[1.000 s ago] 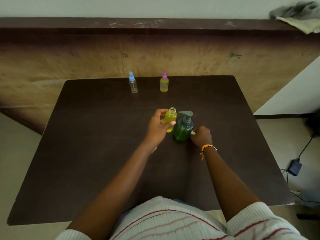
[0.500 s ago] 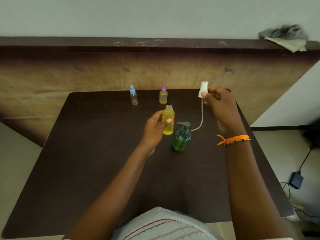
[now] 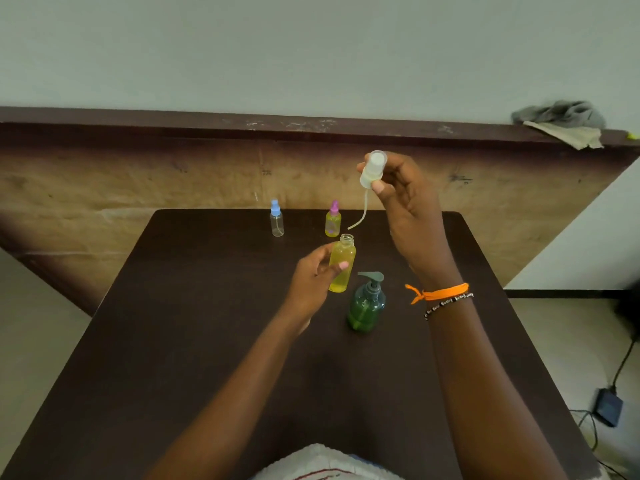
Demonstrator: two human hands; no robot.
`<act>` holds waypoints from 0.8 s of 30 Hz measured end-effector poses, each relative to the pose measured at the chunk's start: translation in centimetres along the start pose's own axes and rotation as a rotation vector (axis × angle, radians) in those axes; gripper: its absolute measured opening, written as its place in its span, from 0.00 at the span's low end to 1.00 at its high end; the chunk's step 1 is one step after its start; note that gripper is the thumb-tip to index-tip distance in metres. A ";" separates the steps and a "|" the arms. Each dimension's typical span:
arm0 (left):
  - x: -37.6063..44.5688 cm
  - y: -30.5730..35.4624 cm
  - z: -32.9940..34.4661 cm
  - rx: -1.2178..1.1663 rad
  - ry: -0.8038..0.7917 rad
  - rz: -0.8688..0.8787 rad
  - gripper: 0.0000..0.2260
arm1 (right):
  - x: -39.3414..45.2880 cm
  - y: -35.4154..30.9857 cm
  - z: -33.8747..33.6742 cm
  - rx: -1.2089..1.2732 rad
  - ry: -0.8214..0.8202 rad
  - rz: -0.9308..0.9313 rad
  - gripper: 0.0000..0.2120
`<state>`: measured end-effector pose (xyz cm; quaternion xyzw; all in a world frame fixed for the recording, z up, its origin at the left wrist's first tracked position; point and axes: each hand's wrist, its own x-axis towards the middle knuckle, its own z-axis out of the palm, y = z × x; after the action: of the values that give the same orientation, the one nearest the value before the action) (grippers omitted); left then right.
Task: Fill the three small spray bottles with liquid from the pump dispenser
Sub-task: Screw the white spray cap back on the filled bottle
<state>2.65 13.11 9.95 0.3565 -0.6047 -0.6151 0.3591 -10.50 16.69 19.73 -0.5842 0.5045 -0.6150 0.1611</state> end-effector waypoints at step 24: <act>-0.7 1.1 -0.8 -0.038 -0.017 0.104 0.13 | -1.6 3.0 1.4 0.156 -0.122 0.450 0.12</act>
<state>3.67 13.35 11.01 0.3126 -0.6135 -0.6101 0.3921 -10.08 16.00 16.15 -0.4789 0.5622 -0.5645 0.3687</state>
